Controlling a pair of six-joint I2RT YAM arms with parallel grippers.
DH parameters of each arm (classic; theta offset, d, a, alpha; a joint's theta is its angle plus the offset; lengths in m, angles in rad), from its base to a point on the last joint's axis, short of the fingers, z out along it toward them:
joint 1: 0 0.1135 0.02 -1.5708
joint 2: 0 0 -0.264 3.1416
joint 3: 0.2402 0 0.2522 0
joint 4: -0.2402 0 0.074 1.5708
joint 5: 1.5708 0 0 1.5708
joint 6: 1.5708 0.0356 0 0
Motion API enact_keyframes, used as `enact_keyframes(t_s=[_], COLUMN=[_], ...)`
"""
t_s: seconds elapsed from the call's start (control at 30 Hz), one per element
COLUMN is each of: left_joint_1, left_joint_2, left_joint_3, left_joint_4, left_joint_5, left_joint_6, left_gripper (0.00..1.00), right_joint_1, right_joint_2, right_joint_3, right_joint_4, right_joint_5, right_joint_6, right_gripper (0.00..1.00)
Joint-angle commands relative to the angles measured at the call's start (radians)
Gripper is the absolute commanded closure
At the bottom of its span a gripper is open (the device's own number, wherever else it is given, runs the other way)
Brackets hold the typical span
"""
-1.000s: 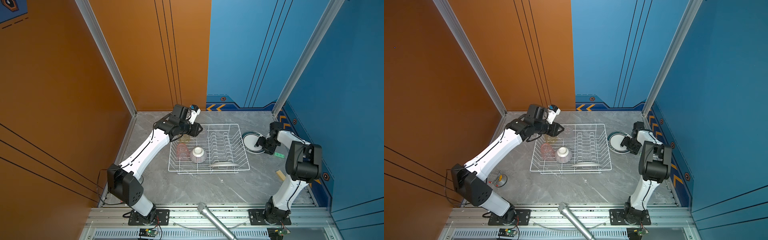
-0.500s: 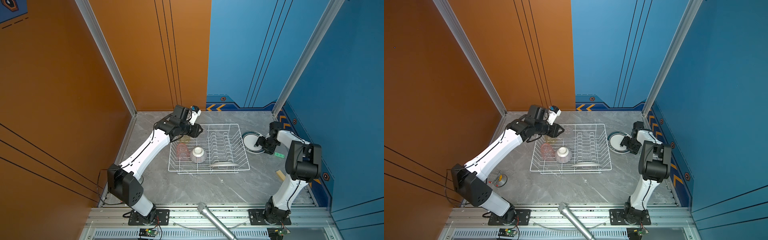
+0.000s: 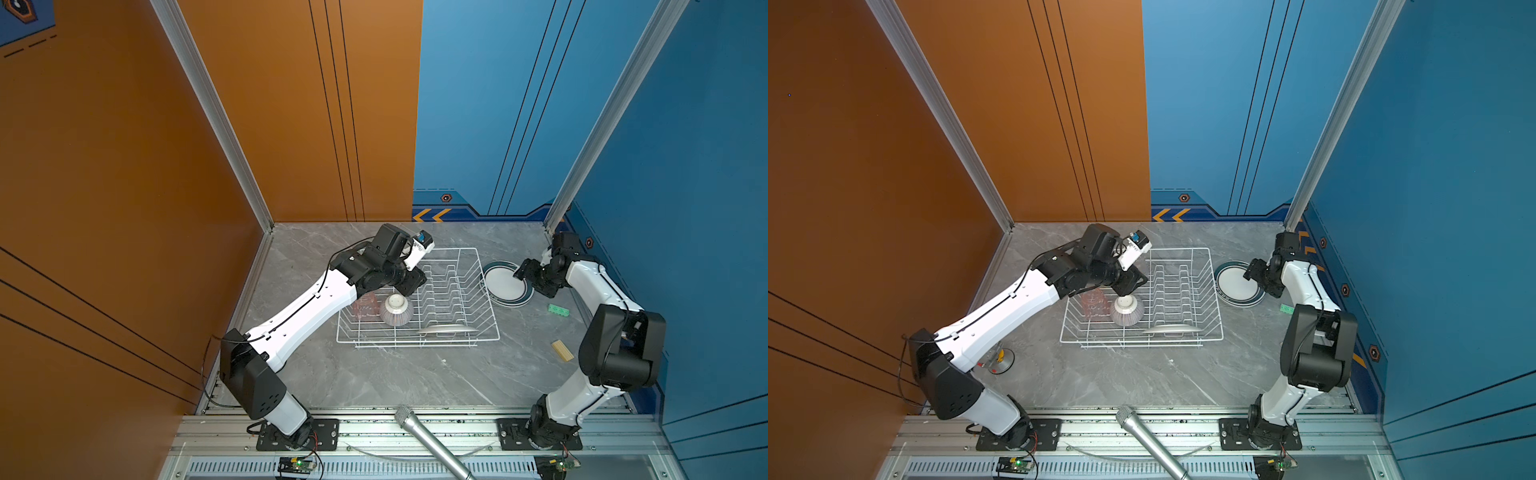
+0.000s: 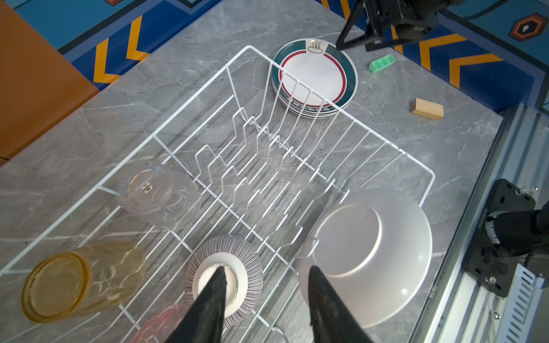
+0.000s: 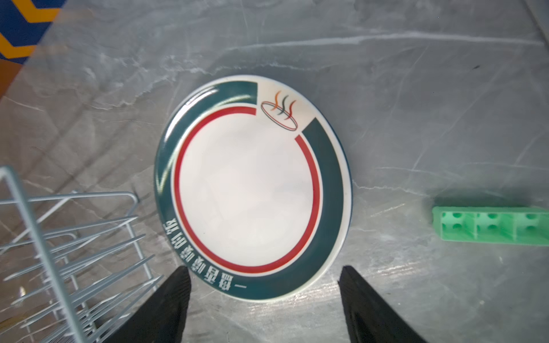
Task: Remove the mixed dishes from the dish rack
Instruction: 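Reach the left gripper down into the rack toward the upright white plate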
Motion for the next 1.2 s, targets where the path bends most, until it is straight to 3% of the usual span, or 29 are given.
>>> enact_keyframes(t_s=[0.0,0.47,0.63,0.7,1.17], left_joint_1=[-0.035,-0.198,-0.241,-0.254,-0.320], left_joint_2=[-0.026,-0.049,-0.041,-0.033,0.058], left_joint_3=[0.001,-0.047,-0.043,-0.037,0.034], left_joint_4=[-0.038,-0.091,-0.090,-0.091,-0.093], left_joint_5=[-0.044,-0.184,-0.218,-0.232,-0.290], left_joint_6=[0.082,0.145,0.184,0.195,0.333], left_gripper=[0.54,0.53,0.52,0.47,0.45], right_joint_1=[-0.007,0.003,0.053,0.066,0.075], right_joint_2=[-0.047,-0.252,-0.283,-0.291,-0.326], right_joint_3=[-0.012,-0.100,-0.101,-0.102,-0.130], right_joint_4=[0.001,-0.005,-0.001,0.001,0.001], right_joint_5=[-0.021,-0.090,-0.090,-0.087,-0.083], right_joint_6=[-0.011,-0.017,-0.017,-0.016,-0.017], right_gripper=[0.22,0.23,0.23,0.23,0.22])
